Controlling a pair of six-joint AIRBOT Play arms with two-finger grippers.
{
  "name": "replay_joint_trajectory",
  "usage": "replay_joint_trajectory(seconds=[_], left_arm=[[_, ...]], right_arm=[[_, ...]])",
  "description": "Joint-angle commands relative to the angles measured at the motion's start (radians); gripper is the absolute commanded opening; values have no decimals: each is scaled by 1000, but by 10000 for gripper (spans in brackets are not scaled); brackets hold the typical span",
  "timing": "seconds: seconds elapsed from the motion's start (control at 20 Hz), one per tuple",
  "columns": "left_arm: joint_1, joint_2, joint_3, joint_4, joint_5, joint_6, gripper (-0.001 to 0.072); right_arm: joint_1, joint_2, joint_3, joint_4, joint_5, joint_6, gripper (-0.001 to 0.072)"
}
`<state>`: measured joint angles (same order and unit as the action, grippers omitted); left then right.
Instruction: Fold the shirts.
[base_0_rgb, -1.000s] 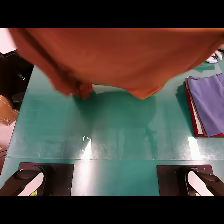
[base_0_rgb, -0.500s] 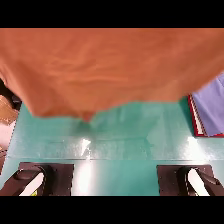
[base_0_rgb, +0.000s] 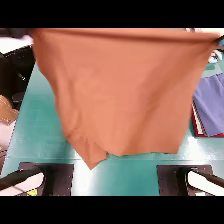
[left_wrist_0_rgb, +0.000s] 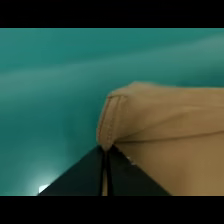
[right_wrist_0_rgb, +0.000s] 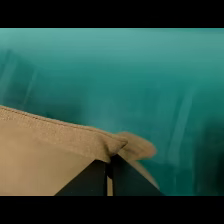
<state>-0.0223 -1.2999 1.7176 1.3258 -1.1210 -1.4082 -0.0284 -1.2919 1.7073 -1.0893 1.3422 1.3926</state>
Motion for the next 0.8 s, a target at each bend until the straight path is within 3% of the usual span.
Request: replay_joint_trajectory(seconds=[0.0, 0.15, 0.2, 0.25, 0.3, 0.55, 0.65, 0.75], left_arm=[[1, -228, -50, 9, 57, 3, 25], [1, -317, -49, 10, 130, 1, 27], [1, -323, -49, 10, 132, 1, 202], [3, -321, -49, 10, 127, 1, 472], [9, -317, -42, 11, 97, 1, 575], [95, -256, -34, 6, -286, 2, 549], [123, -192, -129, 6, -336, 0, 549], [141, -82, -307, 6, -303, -2, 550]], right_arm=[[85, -212, -87, -55, -124, 7, 18], [96, -360, -19, 3, -134, 5, 19], [96, -397, 16, 32, -124, 5, 45], [89, -427, 58, 55, -96, 5, 260], [78, -446, 95, 73, -60, 6, 378], [28, -384, 108, 101, 140, -14, 378], [0, -296, 3, 101, 180, -14, 378], [-24, -191, -130, 101, 183, -14, 378]])
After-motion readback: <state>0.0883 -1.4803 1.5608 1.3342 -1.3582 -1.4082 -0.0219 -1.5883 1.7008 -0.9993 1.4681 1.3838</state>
